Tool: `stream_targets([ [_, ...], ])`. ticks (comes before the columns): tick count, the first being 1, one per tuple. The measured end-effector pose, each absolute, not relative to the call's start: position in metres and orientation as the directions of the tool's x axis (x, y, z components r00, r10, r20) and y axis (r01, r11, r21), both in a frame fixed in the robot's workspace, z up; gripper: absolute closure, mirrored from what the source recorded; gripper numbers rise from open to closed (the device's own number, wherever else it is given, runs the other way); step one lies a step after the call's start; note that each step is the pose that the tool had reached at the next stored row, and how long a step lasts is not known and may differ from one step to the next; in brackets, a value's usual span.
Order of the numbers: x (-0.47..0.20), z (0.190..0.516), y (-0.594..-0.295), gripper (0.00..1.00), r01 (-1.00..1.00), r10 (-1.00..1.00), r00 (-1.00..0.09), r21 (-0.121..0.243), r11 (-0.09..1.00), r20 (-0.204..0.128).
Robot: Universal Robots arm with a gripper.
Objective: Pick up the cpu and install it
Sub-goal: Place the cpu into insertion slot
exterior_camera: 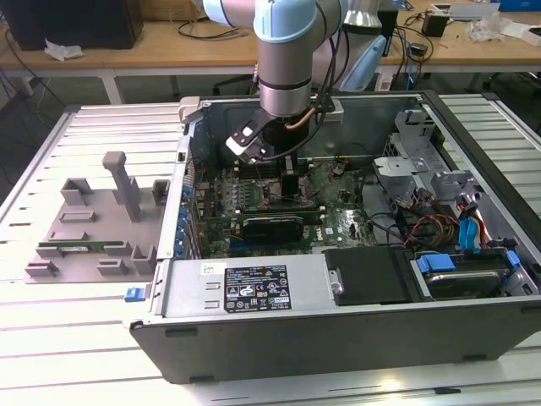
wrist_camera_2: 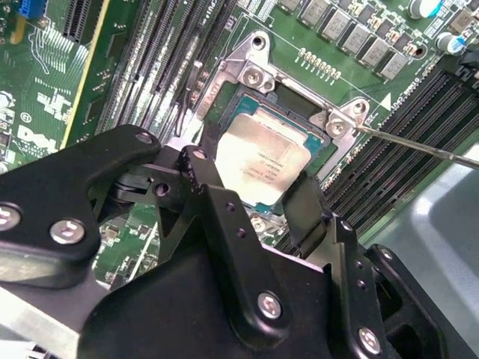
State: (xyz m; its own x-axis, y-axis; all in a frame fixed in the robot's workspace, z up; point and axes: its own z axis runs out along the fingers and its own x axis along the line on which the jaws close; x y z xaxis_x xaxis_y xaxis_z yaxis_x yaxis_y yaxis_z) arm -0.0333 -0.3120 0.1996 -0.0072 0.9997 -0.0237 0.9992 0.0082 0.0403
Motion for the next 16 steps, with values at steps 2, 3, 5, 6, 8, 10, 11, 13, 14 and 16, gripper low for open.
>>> stream_targets([
  [2, -0.033, 0.205, -0.312, 0.39, 0.999, 1.000, -0.007, 0.040, 0.008, -0.024],
  [3, -0.033, 0.206, -0.312, 0.39, 0.999, 1.000, -0.007, 0.040, 0.008, -0.024],
  [5, -0.033, 0.211, -0.312, 0.39, 0.999, 1.000, -0.007, 0.040, 0.008, -0.024],
  [6, -0.033, 0.215, -0.312, 0.39, 0.999, 1.000, -0.007, 0.040, 0.008, -0.024],
  [8, -0.033, 0.218, -0.312, 0.39, 0.999, 1.000, -0.007, 0.040, 0.008, -0.024],
  [10, -0.033, 0.217, -0.312, 0.89, 0.999, 1.000, -0.007, 0.040, 0.008, -0.024],
  [11, -0.033, 0.215, -0.312, 0.89, 0.999, 1.000, -0.007, 0.040, 0.008, -0.024],
  [13, -0.033, 0.213, -0.312, 0.89, 0.999, 1.000, -0.007, 0.040, 0.008, -0.025],
  [14, -0.033, 0.212, -0.312, 0.89, 0.999, 1.000, -0.007, 0.040, 0.008, -0.025],
  [16, -0.033, 0.210, -0.312, 0.89, 0.999, 1.000, -0.007, 0.040, 0.008, -0.025],
])
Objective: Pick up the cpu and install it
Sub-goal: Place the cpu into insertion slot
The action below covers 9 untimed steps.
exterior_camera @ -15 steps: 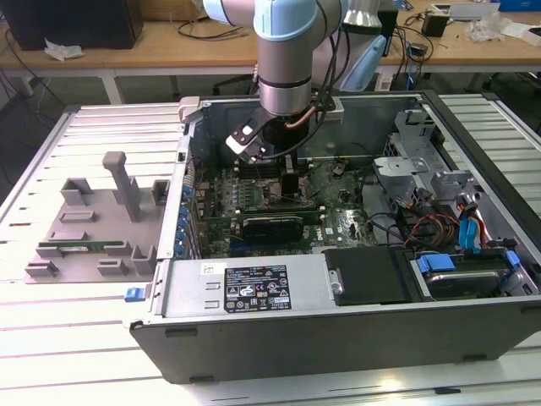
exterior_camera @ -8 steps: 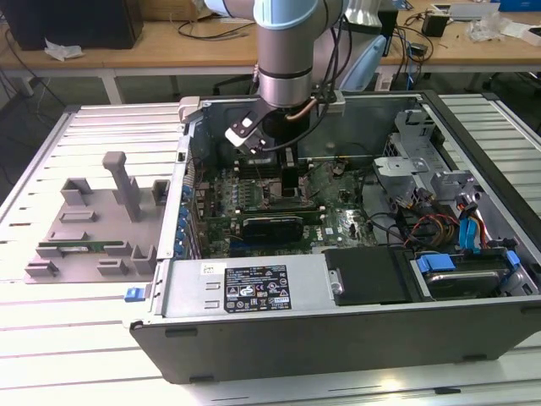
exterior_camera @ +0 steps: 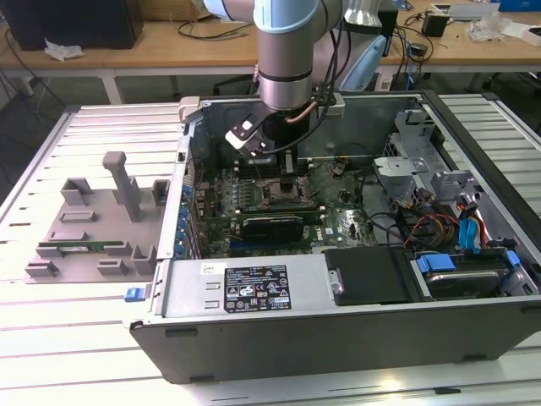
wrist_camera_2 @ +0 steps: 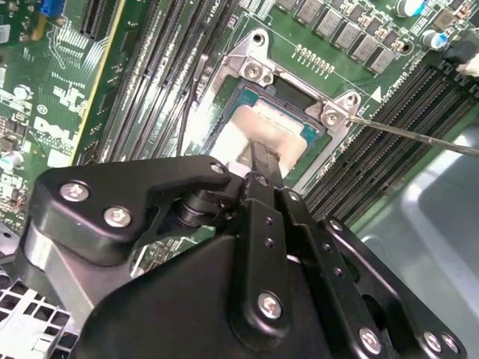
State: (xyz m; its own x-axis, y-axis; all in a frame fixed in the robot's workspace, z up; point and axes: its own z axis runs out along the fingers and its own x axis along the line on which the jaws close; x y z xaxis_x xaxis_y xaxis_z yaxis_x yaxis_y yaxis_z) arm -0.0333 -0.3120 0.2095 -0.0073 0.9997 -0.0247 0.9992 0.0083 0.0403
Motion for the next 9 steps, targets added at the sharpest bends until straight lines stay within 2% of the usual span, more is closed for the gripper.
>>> stream_targets([
  [9, -0.0334, 0.2043, -0.3120, 0.89, 0.999, 1.000, -0.007, 0.040, 0.008, -0.025],
])
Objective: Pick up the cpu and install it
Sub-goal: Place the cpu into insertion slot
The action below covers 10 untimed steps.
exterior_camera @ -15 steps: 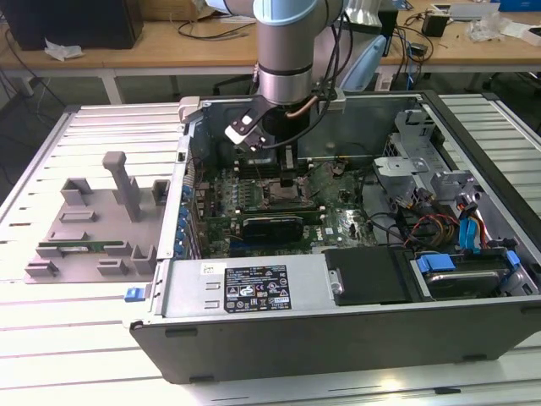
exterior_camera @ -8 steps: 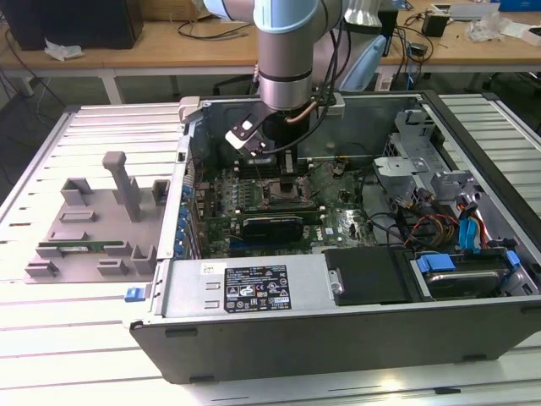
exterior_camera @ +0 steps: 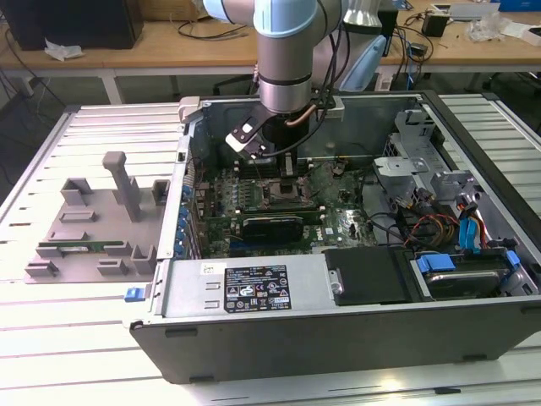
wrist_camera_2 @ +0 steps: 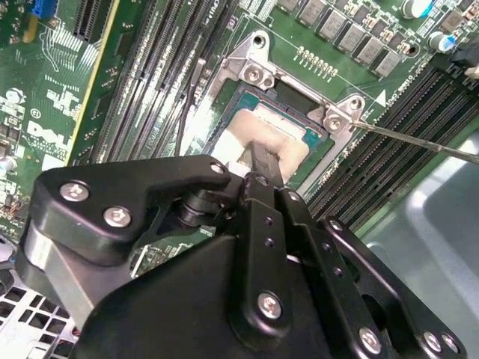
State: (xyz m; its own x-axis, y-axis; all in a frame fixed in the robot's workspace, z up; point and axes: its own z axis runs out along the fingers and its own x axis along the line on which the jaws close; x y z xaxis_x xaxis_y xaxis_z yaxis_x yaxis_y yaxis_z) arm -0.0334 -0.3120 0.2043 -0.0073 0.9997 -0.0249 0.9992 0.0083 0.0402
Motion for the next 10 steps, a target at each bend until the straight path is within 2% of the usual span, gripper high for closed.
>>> stream_targets([
  [5, -0.033, 0.206, -0.312, 0.89, 0.999, 1.000, -0.007, 0.041, 0.008, -0.024],
  [10, -0.033, 0.222, -0.312, 0.89, 0.999, 1.000, -0.007, 0.040, 0.008, -0.025],
])
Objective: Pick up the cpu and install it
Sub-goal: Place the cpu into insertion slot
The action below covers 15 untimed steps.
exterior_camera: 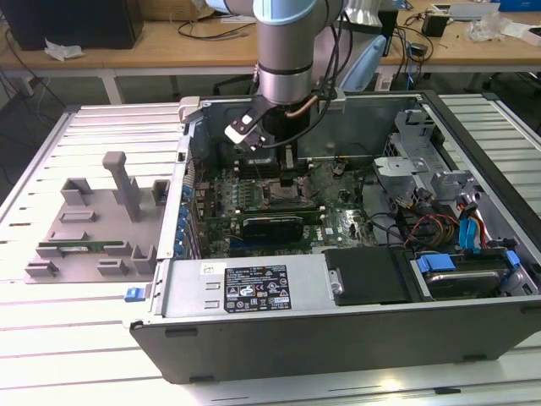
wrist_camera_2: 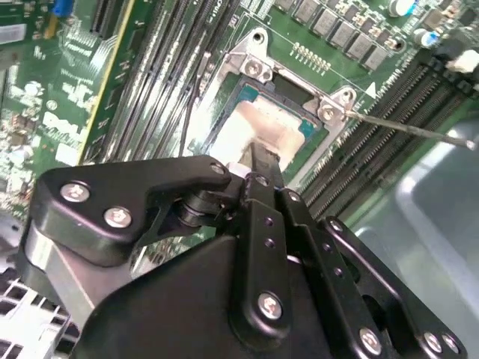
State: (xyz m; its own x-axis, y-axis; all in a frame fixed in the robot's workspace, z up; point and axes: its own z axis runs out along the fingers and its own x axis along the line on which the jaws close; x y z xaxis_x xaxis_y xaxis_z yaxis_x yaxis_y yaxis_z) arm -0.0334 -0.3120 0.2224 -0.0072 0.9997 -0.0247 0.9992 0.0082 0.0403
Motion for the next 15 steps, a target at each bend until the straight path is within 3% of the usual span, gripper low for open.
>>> stream_targets([
  [8, -0.033, 0.256, -0.312, 0.89, 0.999, 1.000, -0.007, 0.040, 0.008, -0.025],
  [15, -0.033, 0.257, -0.312, 0.89, 0.999, 1.000, -0.007, 0.036, 0.008, -0.025],
])
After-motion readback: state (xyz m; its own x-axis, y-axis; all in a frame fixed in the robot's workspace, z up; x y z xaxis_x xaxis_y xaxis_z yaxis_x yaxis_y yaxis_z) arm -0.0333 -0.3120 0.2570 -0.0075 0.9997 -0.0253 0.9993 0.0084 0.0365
